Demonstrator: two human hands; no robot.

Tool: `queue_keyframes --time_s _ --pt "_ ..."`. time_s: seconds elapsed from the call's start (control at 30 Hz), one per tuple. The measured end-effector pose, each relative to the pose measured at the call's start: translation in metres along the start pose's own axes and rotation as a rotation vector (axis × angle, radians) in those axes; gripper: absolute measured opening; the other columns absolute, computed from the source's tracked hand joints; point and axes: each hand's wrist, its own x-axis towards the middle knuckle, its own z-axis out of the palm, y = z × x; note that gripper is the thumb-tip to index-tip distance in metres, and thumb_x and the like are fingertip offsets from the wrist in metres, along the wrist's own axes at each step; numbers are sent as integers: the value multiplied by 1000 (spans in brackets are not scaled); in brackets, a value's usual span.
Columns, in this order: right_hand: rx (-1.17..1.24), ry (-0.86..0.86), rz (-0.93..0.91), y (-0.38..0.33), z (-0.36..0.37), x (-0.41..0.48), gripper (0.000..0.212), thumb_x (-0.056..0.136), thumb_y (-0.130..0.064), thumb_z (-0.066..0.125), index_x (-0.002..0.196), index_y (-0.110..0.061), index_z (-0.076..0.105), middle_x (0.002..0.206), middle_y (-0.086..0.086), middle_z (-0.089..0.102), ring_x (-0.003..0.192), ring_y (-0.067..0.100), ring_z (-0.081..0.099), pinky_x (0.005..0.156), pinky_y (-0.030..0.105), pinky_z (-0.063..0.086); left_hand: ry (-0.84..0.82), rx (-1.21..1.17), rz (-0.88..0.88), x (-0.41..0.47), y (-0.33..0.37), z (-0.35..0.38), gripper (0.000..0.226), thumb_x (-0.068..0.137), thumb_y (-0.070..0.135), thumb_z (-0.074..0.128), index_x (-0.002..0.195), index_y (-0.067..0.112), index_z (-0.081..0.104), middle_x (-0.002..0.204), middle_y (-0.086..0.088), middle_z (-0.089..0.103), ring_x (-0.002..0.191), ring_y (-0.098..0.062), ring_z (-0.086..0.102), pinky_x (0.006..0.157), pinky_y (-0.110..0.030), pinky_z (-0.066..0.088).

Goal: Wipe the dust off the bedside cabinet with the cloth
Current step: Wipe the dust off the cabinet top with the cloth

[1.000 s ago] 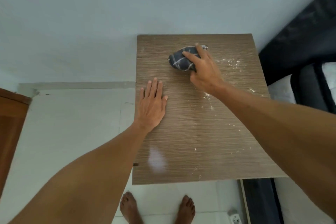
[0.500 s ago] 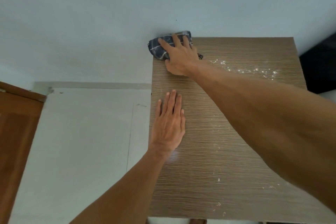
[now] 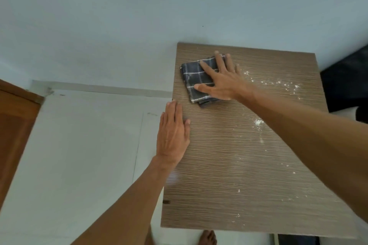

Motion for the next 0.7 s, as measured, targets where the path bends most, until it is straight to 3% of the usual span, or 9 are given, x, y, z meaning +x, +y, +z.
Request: queue_keyframes --time_s 0.07,0.23,0.3,0.37,0.47,0.53,0.63,0.7 --pt "53 42 65 -12 15 7 85 87 -79 25 153 -40 -11 159 12 -29 143 44 -24 114 62 -8 1 -23 2 1 -2 -2 51 99 23 49 142 -4 39 150 -21 38 140 -33 37 114 -46 34" --pt "65 143 113 -46 18 30 69 96 -67 17 154 -39 -8 161 15 -20 143 47 -21 116 59 -9 -11 -152 -27 1 3 -7 54 96 11 40 148 1 30 153 -18 34 143 -31 32 116 -42 32" --pt "40 138 70 -50 23 22 70 95 -67 19 154 -40 -7 162 14 -18 144 47 -19 116 60 -8 16 -256 -55 2 3 -13 61 89 3 42 149 5 28 151 -15 37 138 -29 39 114 -39 36" --pt "-11 137 -19 -51 33 2 77 91 -74 19 154 -40 -9 162 15 -18 144 47 -18 117 62 -5 57 -287 -92 3 2 -22 65 89 -1 48 150 7 27 150 -13 40 135 -24 41 112 -24 28" --pt "-51 127 -142 -52 50 -39 82 87 -79 16 155 -39 -7 162 16 -15 145 47 -14 118 62 2 64 -315 -131 4 1 -35 58 93 17 43 149 6 28 147 -13 43 132 -25 45 104 -24 34" --pt "-46 115 -216 -48 64 -67 77 89 -74 18 156 -38 2 163 17 -7 147 47 -8 118 62 8 7 -297 -161 3 0 -38 63 93 25 40 151 7 24 150 -14 39 135 -27 41 107 -32 37" --pt "-43 151 -383 -39 81 -113 65 95 -57 33 154 -30 27 160 21 20 146 46 10 115 63 20 -37 -242 -177 1 -3 -39 65 94 5 49 153 10 20 153 -12 34 138 -26 37 109 -32 35" --pt "-47 200 -514 -34 88 -143 58 89 -39 50 145 -22 46 151 23 38 141 41 20 110 62 23 -14 -227 -111 1 -3 -41 62 92 -3 47 149 11 29 145 -12 42 127 -25 47 104 -34 45"
